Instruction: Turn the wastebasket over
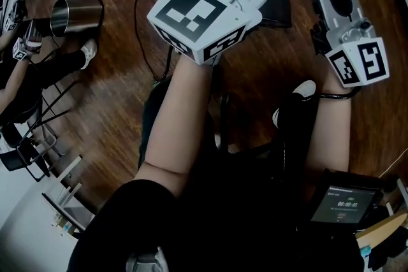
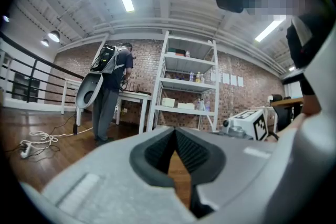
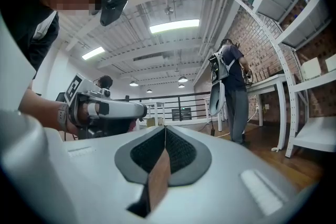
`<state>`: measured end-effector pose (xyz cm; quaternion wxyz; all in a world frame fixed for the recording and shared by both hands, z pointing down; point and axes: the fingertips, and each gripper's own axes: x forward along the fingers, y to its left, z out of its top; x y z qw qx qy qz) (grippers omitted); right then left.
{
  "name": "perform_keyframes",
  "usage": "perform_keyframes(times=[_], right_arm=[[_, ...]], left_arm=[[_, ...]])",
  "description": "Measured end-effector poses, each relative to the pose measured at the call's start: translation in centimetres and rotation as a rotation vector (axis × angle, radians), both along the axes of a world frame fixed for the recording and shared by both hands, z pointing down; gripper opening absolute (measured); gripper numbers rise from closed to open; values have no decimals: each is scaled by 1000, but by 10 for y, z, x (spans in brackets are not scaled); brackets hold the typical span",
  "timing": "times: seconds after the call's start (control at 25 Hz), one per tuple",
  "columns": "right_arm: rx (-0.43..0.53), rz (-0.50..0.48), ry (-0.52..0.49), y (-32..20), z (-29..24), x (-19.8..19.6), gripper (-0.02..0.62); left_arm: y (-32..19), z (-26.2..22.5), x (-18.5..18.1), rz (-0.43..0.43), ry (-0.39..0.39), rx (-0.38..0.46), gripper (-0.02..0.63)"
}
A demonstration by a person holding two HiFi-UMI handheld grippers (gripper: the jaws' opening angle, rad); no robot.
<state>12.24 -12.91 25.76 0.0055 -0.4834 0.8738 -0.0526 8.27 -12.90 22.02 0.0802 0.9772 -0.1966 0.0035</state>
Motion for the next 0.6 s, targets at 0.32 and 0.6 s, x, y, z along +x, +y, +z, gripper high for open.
perform_keyframes(times=[0.32,0.6], right_arm=[[-35,15,-295,-9,14,20,12],[-18,229,-1272,-5,75,96,12]], left_arm=[[-2,0,3,1,1,-7,0],[-10,-11,5,0,19,-18,0]])
